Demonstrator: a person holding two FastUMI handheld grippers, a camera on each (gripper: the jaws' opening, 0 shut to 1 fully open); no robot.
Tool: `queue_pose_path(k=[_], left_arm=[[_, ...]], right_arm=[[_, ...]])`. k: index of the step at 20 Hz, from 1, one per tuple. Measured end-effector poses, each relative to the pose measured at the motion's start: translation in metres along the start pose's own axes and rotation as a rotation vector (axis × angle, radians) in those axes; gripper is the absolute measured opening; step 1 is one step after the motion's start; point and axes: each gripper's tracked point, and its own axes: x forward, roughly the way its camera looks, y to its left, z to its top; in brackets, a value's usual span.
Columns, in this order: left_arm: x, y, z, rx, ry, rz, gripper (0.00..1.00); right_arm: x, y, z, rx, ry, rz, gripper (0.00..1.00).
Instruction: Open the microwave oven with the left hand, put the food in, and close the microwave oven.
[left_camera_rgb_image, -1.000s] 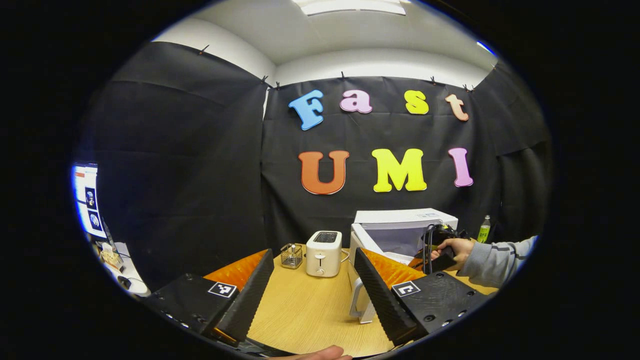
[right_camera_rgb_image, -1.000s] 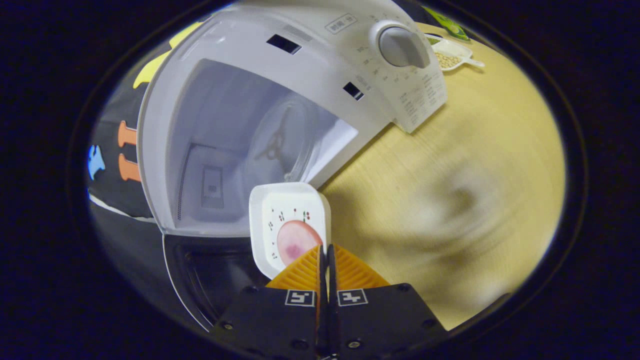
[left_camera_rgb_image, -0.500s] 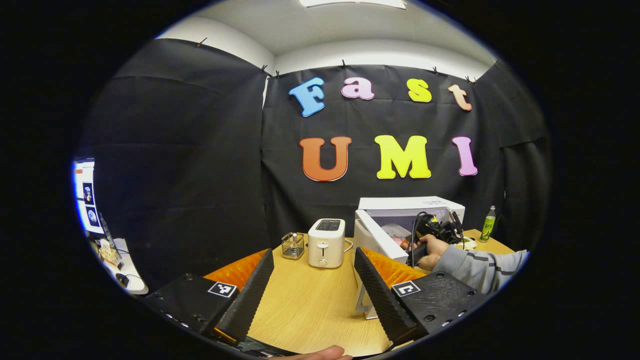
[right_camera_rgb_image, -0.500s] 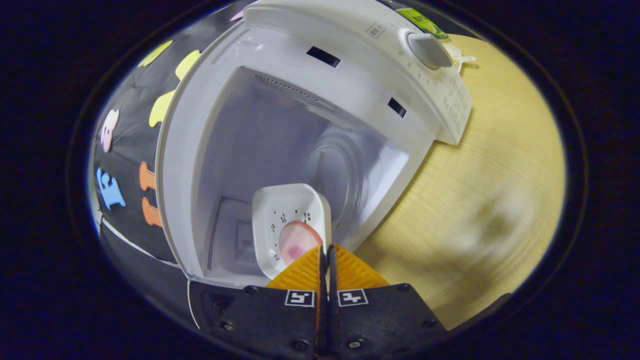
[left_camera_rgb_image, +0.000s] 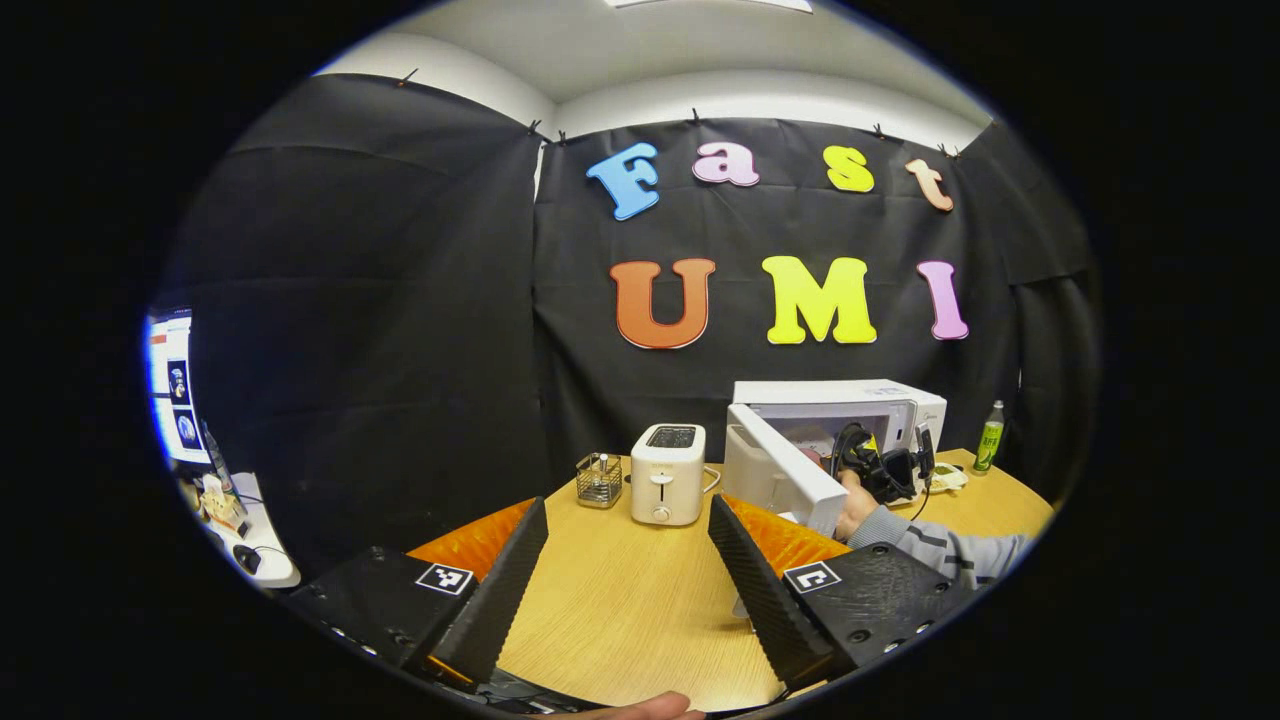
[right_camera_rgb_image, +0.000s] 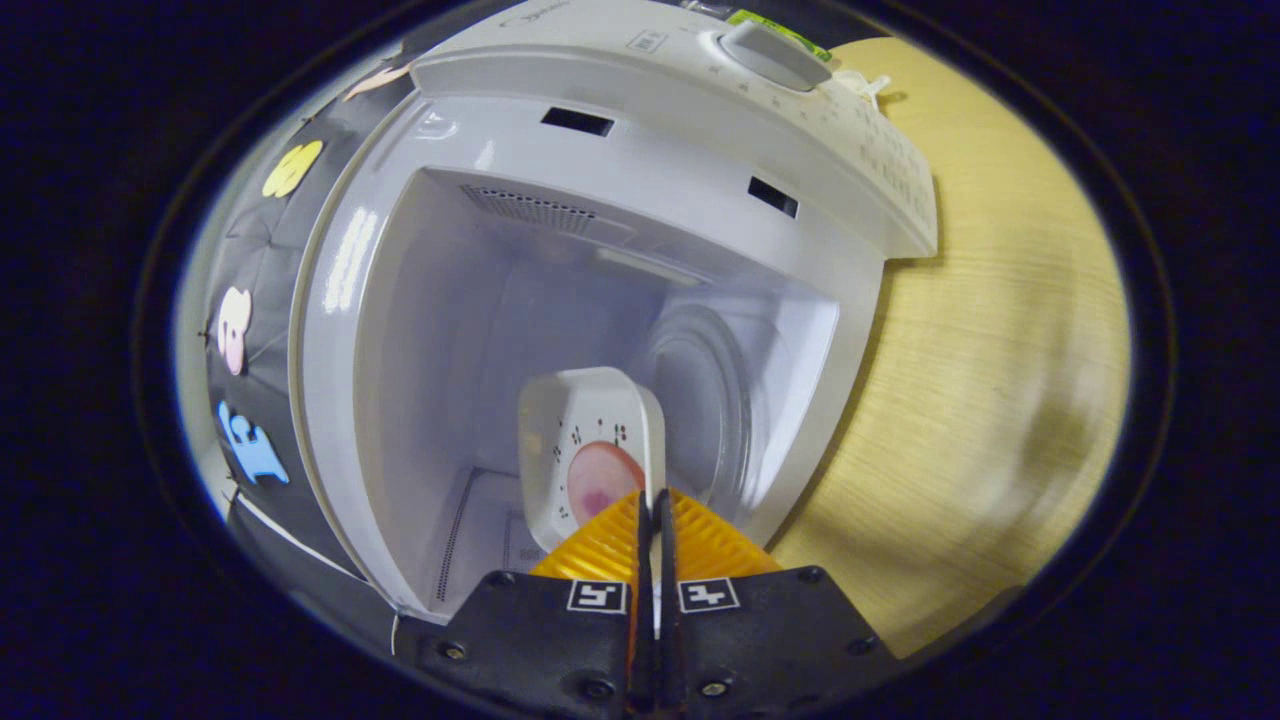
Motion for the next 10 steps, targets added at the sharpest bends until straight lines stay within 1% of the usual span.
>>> queue_pose_path(k=[1, 2, 3, 4, 5, 6, 7, 8, 9, 10], left_arm=[[0.000, 0.002, -0.002, -0.001, 0.005, 0.003, 0.88], [0.000, 0.003, -0.004, -0.002, 0.007, 0.006, 0.88], [-0.002, 0.004, -0.006, -0.002, 0.009, 0.007, 0.88], [-0.002, 0.004, -0.007, -0.003, 0.009, 0.005, 0.88], [-0.001, 0.005, -0.008, -0.002, 0.009, 0.004, 0.88], [-0.001, 0.006, -0.009, -0.002, 0.011, 0.005, 0.88], [-0.001, 0.007, -0.012, -0.003, 0.014, 0.006, 0.88], [-0.001, 0.009, -0.012, -0.005, 0.014, 0.008, 0.88], [-0.001, 0.010, -0.014, -0.007, 0.016, 0.010, 0.88], [-0.001, 0.010, -0.014, -0.011, 0.016, 0.010, 0.87]], right_arm=[[0.002, -0.002, 0.002, 0.012, -0.012, 0.005, 0.06], [0.003, -0.002, 0.005, 0.032, -0.040, 0.009, 0.09], [0.007, -0.004, 0.004, 0.033, -0.044, 0.004, 0.11], [0.008, -0.005, 0.003, 0.027, -0.053, 0.003, 0.16], [0.010, -0.005, -0.001, 0.008, -0.047, 0.007, 0.17], [0.007, -0.005, -0.005, 0.003, -0.052, 0.009, 0.00], [0.008, -0.004, -0.007, 0.007, -0.050, 0.013, 0.00], [0.008, -0.006, -0.010, 0.003, -0.045, 0.011, 0.14], [0.008, -0.007, -0.013, -0.003, -0.036, 0.015, 0.18], [0.008, -0.002, -0.014, -0.011, -0.033, 0.040, 0.25]])
